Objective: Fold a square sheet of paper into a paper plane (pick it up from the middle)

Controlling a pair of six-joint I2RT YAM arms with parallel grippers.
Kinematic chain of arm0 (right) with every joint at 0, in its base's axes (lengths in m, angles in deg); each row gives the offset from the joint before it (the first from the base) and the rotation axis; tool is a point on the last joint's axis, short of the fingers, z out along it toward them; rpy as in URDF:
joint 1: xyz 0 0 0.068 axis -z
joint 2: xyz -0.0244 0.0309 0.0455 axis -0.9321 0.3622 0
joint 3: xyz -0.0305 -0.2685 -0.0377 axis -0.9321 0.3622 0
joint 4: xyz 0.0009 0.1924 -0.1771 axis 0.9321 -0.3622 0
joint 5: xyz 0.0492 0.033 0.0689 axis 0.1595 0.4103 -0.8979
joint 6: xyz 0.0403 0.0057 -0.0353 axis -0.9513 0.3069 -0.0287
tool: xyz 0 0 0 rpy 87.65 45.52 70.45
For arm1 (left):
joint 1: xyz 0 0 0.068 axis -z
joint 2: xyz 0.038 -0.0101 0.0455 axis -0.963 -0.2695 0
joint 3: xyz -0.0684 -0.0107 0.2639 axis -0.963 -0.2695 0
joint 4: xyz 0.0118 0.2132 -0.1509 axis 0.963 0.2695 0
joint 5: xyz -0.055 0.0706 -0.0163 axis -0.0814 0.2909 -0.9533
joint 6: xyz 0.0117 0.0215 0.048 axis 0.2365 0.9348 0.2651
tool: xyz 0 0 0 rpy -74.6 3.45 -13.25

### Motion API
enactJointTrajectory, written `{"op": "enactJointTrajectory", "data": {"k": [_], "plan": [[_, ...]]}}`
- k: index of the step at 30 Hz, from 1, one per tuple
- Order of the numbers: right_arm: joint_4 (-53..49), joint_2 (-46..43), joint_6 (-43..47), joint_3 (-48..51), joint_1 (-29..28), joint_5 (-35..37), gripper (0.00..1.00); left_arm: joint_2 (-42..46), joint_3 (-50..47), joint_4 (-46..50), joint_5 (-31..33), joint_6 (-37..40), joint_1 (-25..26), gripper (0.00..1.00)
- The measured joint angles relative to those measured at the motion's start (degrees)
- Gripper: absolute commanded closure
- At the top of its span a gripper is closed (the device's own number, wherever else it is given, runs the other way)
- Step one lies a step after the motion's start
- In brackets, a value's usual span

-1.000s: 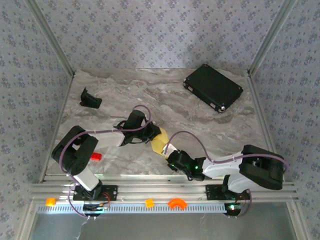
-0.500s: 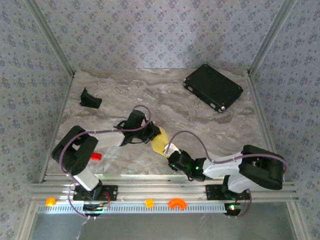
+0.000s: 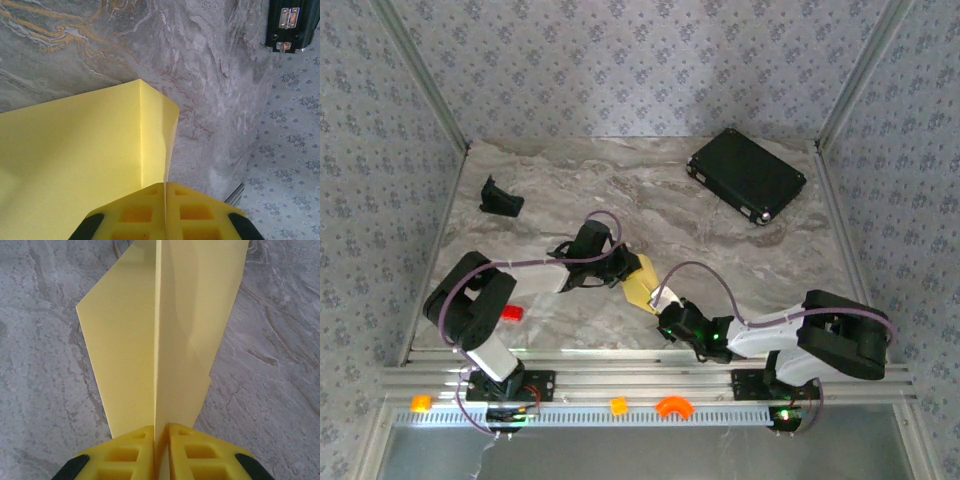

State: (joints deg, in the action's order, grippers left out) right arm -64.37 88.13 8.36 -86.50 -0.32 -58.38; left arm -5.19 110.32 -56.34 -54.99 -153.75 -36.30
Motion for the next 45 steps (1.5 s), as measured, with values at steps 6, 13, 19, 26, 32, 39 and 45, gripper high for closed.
{"op": "enactJointTrajectory", "data": {"k": [6,13,19,26,32,39,45], "plan": [[0.5,0.0,0.0,0.3,0.6,0.0,0.81,0.0,0.0,0.8,0.0,0.0,0.0,0.94],[1.2,0.0,0.0,0.3,1.0,-0.1,0.82,0.0,0.0,0.8,0.0,0.2,0.0,0.94],[1.2,0.0,0.0,0.4,1.2,-0.3,0.86,0.0,0.0,0.8,0.0,0.3,0.0,0.94],[1.4,0.0,0.0,0.5,1.4,-0.7,0.89,0.0,0.0,0.8,0.0,0.3,0.0,0.94],[1.4,0.0,0.0,0.5,1.4,-1.2,0.89,0.0,0.0,0.9,0.0,0.4,0.0,0.94],[1.6,0.0,-0.1,0.5,1.5,-1.7,0.92,0.0,0.0,1.0,0.0,0.3,0.0,0.92],[1.6,0.0,-0.9,0.5,1.9,-2.4,0.95,0.0,0.0,1.1,0.1,0.3,0.0,0.91]]}}
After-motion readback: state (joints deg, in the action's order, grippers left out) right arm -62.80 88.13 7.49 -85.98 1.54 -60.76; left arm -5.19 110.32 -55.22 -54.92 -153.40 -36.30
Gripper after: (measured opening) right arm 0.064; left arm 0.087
